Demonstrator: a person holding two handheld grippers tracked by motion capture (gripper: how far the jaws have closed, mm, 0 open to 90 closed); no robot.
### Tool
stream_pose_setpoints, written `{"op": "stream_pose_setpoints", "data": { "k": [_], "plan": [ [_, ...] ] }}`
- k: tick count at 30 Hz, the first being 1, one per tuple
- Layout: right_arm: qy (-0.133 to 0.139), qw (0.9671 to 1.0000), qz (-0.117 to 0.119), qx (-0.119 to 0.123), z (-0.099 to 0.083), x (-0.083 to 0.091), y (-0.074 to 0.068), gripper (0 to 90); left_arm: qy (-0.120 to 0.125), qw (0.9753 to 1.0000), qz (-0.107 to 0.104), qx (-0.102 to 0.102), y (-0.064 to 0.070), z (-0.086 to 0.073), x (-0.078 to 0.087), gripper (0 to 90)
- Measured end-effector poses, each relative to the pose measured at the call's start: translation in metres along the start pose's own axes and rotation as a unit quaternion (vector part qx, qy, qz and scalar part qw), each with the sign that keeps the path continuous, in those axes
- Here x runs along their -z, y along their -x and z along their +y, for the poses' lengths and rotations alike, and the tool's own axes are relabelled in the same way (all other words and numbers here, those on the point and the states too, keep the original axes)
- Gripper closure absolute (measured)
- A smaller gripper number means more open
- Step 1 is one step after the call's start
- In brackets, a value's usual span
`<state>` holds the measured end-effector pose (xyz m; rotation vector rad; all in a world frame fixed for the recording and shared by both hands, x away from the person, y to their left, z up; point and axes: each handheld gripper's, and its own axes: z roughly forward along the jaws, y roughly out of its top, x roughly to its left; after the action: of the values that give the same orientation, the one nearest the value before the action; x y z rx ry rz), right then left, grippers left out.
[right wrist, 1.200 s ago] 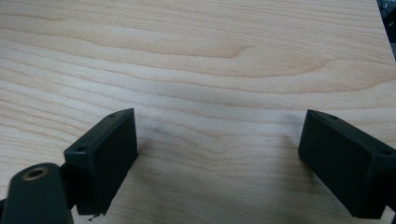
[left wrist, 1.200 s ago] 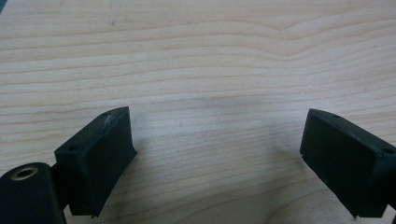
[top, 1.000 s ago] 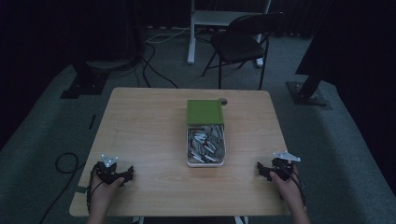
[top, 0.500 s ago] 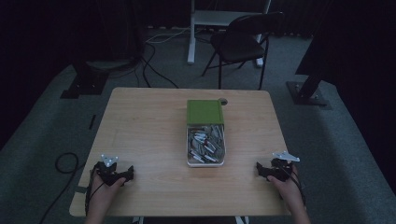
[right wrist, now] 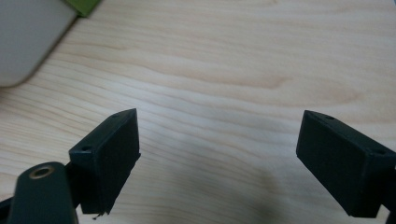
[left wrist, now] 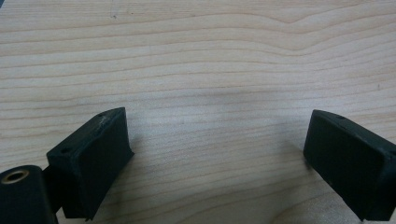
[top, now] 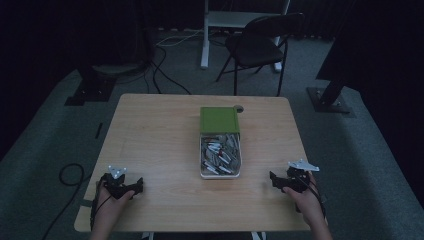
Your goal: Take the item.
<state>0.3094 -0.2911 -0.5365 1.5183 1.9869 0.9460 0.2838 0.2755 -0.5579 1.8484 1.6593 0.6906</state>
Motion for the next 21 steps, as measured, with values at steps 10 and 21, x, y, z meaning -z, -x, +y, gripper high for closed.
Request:
{"op": "stream_pose_setpoints", "data": {
  "k": [10,21],
  "plan": [
    [0.021,0.9988,0.036,0.025,0.02,0.013,-0.021,15.0,0.0,1.0,0.0,0.0,0.0,0.0,0.0,7.8],
    [0.045,0.9951,0.063,0.061,0.036,0.026,-0.043,22.5,0.0,1.0,0.0,0.0,0.0,0.0,0.0,7.7]
  ]
}}
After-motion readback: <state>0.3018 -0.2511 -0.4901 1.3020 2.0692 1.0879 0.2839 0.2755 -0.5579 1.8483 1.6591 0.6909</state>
